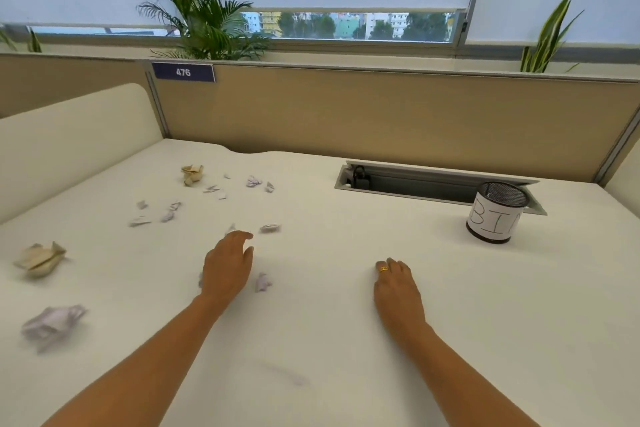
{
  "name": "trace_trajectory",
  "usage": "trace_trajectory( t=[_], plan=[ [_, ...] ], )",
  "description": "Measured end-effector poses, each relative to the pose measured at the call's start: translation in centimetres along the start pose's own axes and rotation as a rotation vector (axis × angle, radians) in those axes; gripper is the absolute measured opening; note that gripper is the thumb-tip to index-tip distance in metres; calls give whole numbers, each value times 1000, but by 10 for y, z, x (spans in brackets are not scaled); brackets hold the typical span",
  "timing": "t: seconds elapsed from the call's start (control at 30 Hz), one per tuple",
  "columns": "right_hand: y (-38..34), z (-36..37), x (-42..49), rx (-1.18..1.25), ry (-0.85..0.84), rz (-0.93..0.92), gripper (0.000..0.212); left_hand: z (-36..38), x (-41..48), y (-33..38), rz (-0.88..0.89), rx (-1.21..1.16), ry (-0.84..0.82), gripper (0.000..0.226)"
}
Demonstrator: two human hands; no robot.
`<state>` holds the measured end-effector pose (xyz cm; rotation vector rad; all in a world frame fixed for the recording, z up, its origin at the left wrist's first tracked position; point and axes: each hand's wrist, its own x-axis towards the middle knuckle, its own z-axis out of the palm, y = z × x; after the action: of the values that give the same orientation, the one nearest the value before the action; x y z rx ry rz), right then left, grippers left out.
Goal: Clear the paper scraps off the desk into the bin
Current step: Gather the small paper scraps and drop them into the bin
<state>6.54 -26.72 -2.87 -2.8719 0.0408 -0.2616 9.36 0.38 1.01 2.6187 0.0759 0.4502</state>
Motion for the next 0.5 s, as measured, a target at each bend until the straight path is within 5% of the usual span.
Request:
trace_trajectory(
  t=[0.5],
  plan=[
    [-152, 12, -20, 312, -318, -374, 51, -18, -55, -63, -84, -63, -127, 35]
  ],
)
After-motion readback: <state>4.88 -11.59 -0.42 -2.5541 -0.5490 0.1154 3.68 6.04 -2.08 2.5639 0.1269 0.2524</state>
